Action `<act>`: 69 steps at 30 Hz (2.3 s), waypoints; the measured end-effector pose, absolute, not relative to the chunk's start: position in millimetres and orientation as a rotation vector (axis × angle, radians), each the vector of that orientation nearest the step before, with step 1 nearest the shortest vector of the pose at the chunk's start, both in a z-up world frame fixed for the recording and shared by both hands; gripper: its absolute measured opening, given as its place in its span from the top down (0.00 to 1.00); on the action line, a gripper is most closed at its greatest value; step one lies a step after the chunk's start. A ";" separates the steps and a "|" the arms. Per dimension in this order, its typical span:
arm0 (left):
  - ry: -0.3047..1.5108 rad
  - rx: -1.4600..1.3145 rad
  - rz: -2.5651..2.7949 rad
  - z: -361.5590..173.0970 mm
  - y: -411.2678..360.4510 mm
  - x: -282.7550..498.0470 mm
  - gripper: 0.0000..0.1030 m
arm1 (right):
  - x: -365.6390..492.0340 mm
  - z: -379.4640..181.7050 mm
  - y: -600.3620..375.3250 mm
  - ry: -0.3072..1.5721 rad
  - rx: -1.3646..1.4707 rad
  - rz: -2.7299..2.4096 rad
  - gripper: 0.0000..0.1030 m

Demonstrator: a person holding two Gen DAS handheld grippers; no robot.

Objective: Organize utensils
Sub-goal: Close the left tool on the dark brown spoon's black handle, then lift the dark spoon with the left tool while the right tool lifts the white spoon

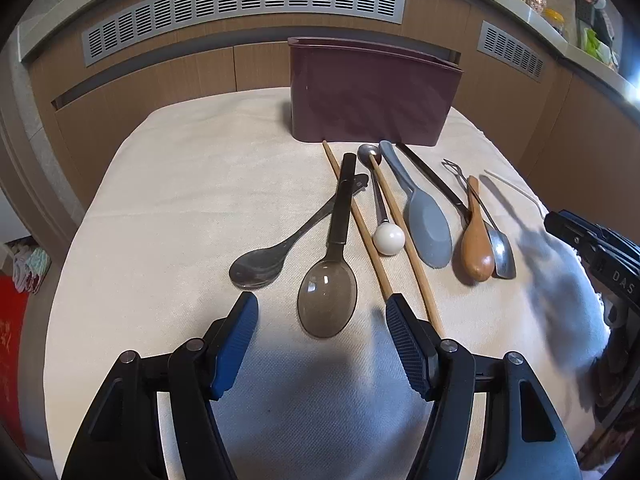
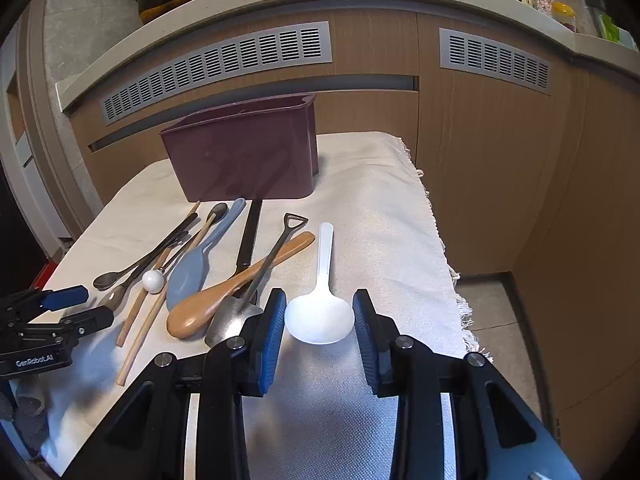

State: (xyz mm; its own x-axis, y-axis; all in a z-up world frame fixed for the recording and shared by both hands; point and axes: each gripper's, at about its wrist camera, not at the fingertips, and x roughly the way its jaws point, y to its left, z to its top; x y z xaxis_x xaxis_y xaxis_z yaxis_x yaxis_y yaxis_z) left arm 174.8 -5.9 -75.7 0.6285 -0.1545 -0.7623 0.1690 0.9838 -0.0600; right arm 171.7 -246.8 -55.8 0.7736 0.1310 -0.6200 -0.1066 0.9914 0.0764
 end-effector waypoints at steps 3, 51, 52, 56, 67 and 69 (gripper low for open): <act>0.897 0.044 -0.151 -84.1 -12.1 182.3 0.44 | 171.3 -56.1 -246.4 0.673 0.034 0.124 0.69; 0.724 -0.086 -0.168 -31.8 40.1 158.7 0.72 | 147.9 -70.3 -236.2 0.855 0.101 0.155 0.37; 0.736 -0.094 -0.163 -35.3 42.9 157.9 0.72 | 144.4 -70.7 -234.5 0.844 0.107 0.143 0.37; 0.755 -0.115 -0.147 -44.8 50.8 155.0 0.72 | 150.1 -77.5 -224.4 0.853 0.076 0.093 0.46; 0.799 -0.104 -0.141 -63.1 71.1 131.3 0.56 | 146.5 -37.8 -217.8 0.711 -0.058 0.039 0.70; 0.812 -0.099 -0.161 -67.2 70.4 124.6 0.55 | 146.8 -21.5 -217.3 0.658 -0.094 0.033 0.70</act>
